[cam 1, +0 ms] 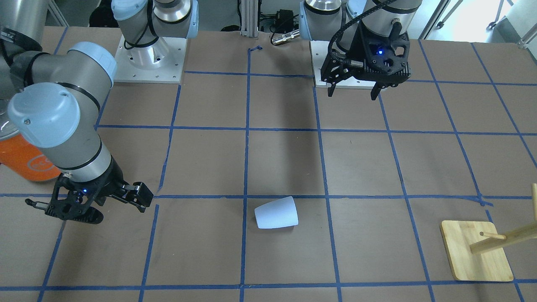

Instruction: Flip cup

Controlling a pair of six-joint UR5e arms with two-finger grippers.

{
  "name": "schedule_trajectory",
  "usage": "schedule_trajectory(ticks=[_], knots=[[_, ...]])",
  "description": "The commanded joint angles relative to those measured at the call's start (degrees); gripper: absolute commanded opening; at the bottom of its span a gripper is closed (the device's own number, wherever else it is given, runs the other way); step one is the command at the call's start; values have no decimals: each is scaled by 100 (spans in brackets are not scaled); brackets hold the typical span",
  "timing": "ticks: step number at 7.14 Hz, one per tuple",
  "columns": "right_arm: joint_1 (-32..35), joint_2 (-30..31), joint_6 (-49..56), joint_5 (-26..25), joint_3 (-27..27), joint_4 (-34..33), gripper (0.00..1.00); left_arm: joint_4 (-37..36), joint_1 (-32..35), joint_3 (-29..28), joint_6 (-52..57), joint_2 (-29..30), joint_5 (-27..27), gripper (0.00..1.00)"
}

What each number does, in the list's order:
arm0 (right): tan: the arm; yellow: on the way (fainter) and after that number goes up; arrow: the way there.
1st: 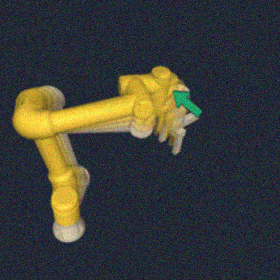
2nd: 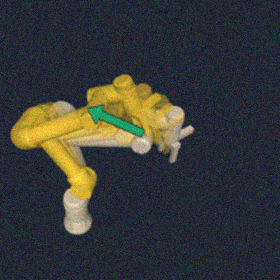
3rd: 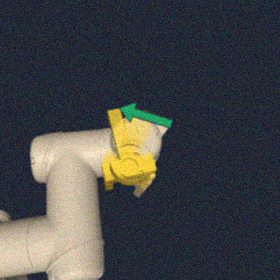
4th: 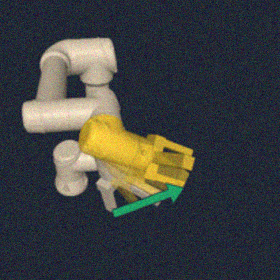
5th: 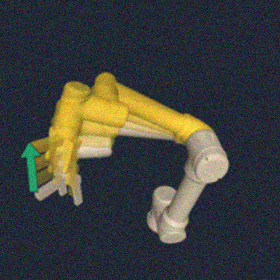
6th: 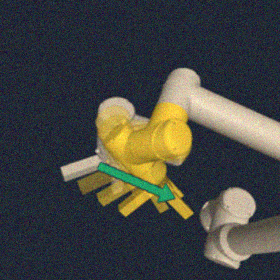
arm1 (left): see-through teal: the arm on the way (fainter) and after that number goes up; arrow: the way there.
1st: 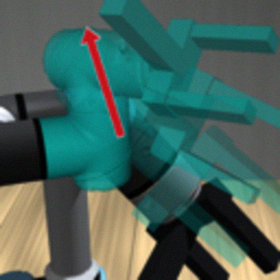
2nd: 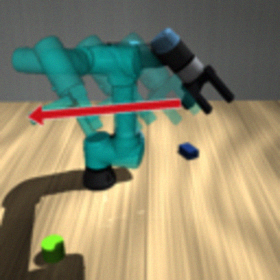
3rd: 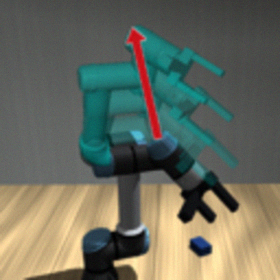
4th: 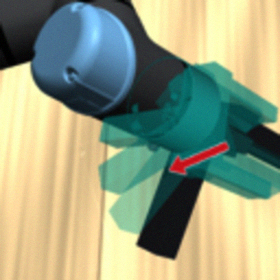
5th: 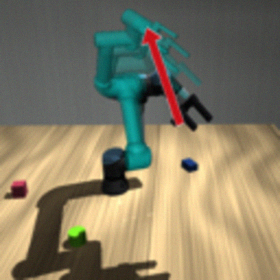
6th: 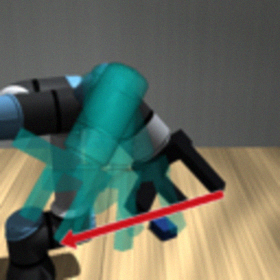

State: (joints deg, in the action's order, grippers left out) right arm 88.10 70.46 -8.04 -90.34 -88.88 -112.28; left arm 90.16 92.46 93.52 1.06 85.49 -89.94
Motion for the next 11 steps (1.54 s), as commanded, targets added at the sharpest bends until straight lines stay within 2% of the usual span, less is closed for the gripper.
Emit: schedule_trajectory(ticks=[1,3,5,6,11], knots=[[-21,439,-66,-19,11,852,100,2,0,0,0,3,2,100],[-12,1010,-145,-281,19,2099,100,2,0,0,0,3,2,100],[32,1740,-128,-203,19,2184,100,2,0,0,0,3,2,100],[32,1882,-128,-186,54,2280,100,2,0,0,0,3,2,100],[58,2050,-198,16,-24,2351,100,11,0,0,0,3,2,100]])
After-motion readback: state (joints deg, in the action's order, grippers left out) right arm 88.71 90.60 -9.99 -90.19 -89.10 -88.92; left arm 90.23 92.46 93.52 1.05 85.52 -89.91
